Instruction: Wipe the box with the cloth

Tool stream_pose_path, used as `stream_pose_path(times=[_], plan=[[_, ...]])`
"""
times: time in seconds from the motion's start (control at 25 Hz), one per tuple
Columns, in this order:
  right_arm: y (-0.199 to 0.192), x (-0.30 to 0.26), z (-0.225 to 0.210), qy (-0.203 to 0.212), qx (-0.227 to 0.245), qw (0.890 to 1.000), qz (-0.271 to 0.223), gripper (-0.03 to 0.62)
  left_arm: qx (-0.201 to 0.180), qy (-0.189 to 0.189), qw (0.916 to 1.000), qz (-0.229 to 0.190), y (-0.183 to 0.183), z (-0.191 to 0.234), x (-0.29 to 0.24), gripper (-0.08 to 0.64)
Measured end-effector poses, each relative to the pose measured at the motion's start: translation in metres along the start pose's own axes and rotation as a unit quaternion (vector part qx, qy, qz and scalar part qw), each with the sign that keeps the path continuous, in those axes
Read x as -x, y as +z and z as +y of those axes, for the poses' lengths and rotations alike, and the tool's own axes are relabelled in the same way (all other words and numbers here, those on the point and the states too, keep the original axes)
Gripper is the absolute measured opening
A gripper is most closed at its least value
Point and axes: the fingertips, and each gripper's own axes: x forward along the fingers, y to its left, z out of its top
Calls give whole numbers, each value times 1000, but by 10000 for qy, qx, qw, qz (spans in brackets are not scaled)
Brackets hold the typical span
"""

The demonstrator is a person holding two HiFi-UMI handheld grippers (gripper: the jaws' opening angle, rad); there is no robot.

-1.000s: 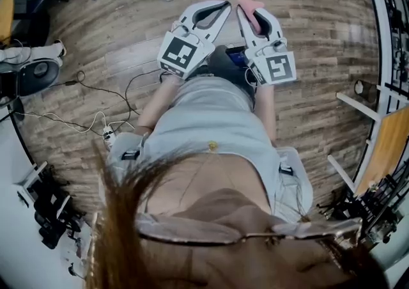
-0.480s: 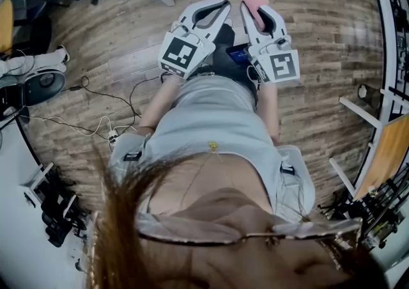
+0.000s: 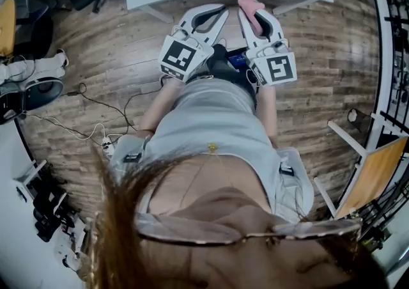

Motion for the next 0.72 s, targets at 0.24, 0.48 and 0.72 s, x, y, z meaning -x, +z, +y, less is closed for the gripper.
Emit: stream_pose_path(times=[0.24, 0.48, 0.72], plan=[[4, -45, -42, 393, 32, 9992, -56, 38, 8, 260, 9997, -31, 12, 37, -48, 32], [2, -77, -74, 690, -26, 9976, -94, 38, 28, 499, 9987, -22, 18, 67, -82, 32], [-4, -100, -87, 901, 49, 9959, -68, 39, 146, 722, 9973, 44, 13, 89, -98, 32]])
